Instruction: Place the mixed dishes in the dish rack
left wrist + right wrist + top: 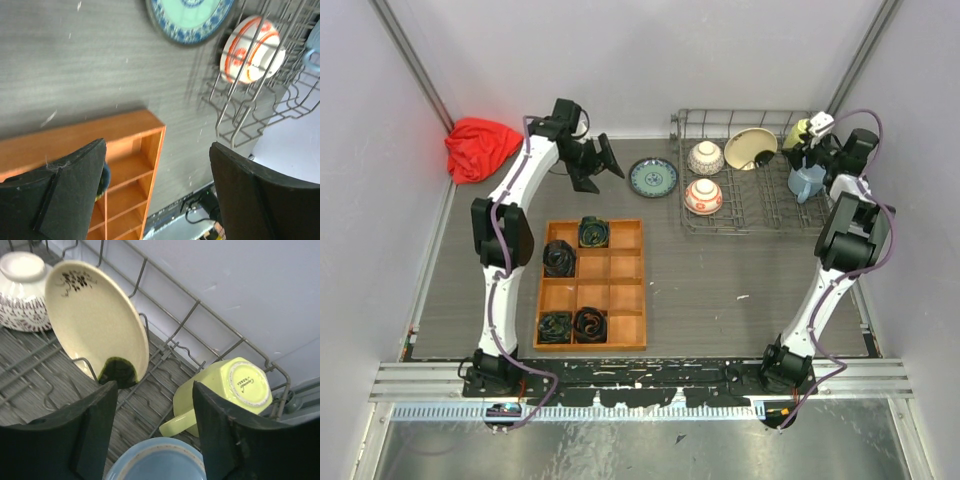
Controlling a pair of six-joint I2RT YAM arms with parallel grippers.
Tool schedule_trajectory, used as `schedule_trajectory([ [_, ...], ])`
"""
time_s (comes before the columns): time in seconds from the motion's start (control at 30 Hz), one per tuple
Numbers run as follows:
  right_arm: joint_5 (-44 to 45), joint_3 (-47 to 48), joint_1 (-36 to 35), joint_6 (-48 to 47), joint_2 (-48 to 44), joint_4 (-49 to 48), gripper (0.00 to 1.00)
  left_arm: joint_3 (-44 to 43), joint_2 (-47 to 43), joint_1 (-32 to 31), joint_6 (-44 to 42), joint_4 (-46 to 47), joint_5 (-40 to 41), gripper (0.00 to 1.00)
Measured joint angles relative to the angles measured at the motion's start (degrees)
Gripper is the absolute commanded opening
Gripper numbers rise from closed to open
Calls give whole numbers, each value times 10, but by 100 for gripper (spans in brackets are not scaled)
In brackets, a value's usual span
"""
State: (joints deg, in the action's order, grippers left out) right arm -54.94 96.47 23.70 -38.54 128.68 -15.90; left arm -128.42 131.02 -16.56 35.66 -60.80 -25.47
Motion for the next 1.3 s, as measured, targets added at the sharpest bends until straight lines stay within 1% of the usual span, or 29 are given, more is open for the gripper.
schedule_trajectory([
  [0.03, 0, -11, 0, 23, -10, -17, 72, -12, 10, 0, 3, 10, 1, 88],
  [0.07, 1, -24, 1, 53, -21, -37, 76, -24, 21, 0, 5, 19, 2, 88],
  [0.1, 2, -35, 1, 83, -34, -54, 82, -36, 33, 0, 8, 29, 4, 88],
  [0.17, 3, -51, 0, 135, -57, -85, 84, -59, 58, 0, 13, 48, 8, 84],
  [0.27, 10, -61, 0, 228, -93, -124, 88, -76, 93, 0, 26, 76, 14, 83],
  [0.3, 14, -61, 0, 261, -102, -135, 97, -77, 102, 0, 31, 88, 16, 83],
  [0.33, 19, -57, 0, 299, -110, -139, 100, -76, 105, 0, 40, 100, 17, 83],
  [0.5, 46, 26, -1, 493, -116, -96, 100, -67, 129, -3, 76, 169, 20, 83],
  [0.63, 51, 37, -1, 652, -121, -104, 100, -68, 136, -9, 93, 207, 21, 84],
  [0.67, 52, 30, -1, 689, -121, -120, 100, -69, 139, -11, 95, 213, 21, 83],
  [0.83, 67, -73, -1, 937, -127, -284, 100, -69, 150, -17, 100, 224, 28, 82],
  [0.93, 76, -97, -1, 1057, -126, -365, 100, -70, 157, -23, 100, 223, 42, 82],
  [1.0, 81, -97, -1, 1113, -126, -411, 100, -70, 162, -25, 100, 222, 52, 81],
  [1.1, 89, -97, -4, 1169, -126, -464, 100, -70, 169, -28, 105, 223, 64, 79],
  [1.2, 101, -97, -7, 1201, -127, -479, 100, -70, 179, -30, 116, 227, 72, 78],
  [1.3, 111, -97, -11, 1221, -130, -472, 100, -74, 186, -31, 131, 239, 74, 78],
])
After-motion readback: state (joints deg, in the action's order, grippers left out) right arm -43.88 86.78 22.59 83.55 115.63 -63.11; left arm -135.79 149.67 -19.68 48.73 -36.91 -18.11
